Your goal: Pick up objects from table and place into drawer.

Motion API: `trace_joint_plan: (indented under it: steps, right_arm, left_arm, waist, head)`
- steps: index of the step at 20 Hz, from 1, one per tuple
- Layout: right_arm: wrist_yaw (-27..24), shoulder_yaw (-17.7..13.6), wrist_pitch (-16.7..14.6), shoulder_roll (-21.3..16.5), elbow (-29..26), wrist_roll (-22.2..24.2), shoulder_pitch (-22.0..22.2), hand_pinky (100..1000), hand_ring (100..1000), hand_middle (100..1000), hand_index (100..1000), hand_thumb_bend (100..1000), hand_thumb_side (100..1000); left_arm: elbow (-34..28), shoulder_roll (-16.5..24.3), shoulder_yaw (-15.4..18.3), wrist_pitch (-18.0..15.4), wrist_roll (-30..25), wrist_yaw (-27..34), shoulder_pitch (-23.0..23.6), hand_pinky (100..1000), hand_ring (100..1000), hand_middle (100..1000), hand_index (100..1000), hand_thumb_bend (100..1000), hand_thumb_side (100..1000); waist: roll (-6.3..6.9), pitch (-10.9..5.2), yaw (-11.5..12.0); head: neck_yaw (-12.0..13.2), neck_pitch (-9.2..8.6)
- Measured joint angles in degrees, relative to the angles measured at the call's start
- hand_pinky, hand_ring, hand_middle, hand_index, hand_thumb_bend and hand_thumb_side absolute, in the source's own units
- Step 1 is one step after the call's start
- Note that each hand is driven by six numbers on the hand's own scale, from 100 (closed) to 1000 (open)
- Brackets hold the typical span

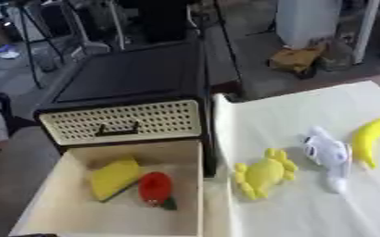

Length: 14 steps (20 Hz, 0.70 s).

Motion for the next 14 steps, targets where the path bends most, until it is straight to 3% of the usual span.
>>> trace_joint_plan:
  steps: [3,6,14]
  right_arm:
    - [0.0,0.0,0.0,0.0,0.0,0.0,0.0,758,881,769,911,100,1000]
    - [-0.1,0.0,0.0,0.0,0.0,0.0,0.0,759,880,769,911,100,1000]
    - [-0.2,0.3,0.2,0.1,0.0,0.2,0.0,759,881,768,911,100,1000]
  left_arm:
    - [0.0,0.0,0.0,-2.3,2.1,-2.3,0.1,100,100,100,935,100,416]
    - [0.0,0.0,0.0,-2.6,2.2,-2.2,0.6,100,100,100,931,100,447]
    - [0.0,0.0,-0.6,3.1,-4.8,4.4,1.5,100,100,100,880,100,478]
  waist:
    - [-0.01,-0.12,0.0]
    - [-0.08,-0.18,0.0]
    - [-0.14,-0.5,0.0]
  head:
    - [0.0,0.01]
    - [0.0,0.01]
    - [0.1,0.01]
